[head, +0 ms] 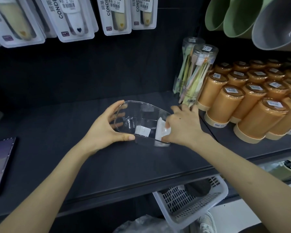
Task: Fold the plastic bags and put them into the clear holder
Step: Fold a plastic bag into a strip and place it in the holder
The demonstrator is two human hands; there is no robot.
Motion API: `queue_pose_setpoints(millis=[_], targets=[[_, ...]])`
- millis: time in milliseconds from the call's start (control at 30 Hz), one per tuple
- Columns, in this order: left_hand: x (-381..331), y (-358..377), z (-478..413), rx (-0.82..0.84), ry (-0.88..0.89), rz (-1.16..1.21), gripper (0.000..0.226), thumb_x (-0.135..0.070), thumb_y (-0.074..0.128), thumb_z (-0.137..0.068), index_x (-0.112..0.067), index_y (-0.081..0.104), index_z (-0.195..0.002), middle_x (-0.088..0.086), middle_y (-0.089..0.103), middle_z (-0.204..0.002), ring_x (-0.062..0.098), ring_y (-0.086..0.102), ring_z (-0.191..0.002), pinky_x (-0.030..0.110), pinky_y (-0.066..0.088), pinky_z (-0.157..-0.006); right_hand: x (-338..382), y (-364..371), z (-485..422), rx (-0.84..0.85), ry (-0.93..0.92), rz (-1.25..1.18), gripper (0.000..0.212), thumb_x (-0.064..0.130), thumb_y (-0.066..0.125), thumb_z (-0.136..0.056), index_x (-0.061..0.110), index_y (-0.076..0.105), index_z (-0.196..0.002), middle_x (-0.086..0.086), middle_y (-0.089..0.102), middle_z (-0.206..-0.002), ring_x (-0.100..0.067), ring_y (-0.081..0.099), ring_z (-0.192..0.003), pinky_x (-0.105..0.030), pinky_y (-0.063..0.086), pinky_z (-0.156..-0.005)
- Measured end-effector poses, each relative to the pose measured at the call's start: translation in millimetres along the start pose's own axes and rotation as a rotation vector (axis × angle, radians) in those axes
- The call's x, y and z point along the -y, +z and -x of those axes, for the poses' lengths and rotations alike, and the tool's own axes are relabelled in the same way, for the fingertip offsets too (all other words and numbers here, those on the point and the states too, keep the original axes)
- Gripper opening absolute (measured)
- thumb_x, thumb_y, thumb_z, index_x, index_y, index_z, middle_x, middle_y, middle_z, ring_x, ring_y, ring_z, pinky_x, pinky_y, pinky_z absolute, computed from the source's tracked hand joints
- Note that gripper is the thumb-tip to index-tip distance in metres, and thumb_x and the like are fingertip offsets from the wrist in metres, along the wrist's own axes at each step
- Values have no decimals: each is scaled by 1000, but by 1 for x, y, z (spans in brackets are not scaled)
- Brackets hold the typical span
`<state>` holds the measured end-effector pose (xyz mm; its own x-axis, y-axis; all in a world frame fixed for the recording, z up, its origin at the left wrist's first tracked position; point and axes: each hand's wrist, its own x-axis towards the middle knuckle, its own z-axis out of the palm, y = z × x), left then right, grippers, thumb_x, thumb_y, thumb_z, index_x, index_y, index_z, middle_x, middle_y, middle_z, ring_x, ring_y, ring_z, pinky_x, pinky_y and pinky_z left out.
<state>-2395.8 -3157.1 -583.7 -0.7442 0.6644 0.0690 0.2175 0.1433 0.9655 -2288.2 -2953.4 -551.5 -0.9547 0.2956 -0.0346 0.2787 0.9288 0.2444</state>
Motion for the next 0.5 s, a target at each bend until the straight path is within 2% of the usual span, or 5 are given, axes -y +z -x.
queue_pose_setpoints(millis=[100, 233, 367, 500], targets=[[-1, 1, -4, 4, -23, 12, 102, -22, 86, -44, -42, 39, -132, -25, 50, -133, 0, 49, -126, 28, 48, -99, -10, -5, 4, -12, 38, -72, 59, 72, 61, -70, 34, 65, -114, 0, 42, -141, -26, 35, -129, -45, 22, -102], [-6, 3, -18, 10, -70, 36, 110, -23, 85, -44, -34, 34, -142, -23, 48, -133, 6, 48, -127, 24, 49, -94, -31, -8, 32, -207, 145, -250, 41, 63, 60, -80, 34, 65, -109, 1, 45, -141, -25, 39, -128, -40, 26, -95], [-9, 4, -38, 65, -121, -1, 117, -17, 90, -54, -23, 25, -151, -9, 42, -146, 13, 45, -131, 37, 43, -106, -34, 8, 69, -317, 171, -429, 21, 45, 66, -84, 27, 71, -95, 3, 61, -116, -25, 53, -108, -38, 30, -85], [-16, 8, -53, 91, -143, -25, 101, -1, 78, -72, -19, 20, -153, -1, 28, -156, 20, 34, -140, 32, 37, -110, -29, 27, 103, -387, 144, -533, 9, 30, 73, -81, 21, 72, -79, 1, 68, -90, -29, 61, -86, -39, 38, -76]])
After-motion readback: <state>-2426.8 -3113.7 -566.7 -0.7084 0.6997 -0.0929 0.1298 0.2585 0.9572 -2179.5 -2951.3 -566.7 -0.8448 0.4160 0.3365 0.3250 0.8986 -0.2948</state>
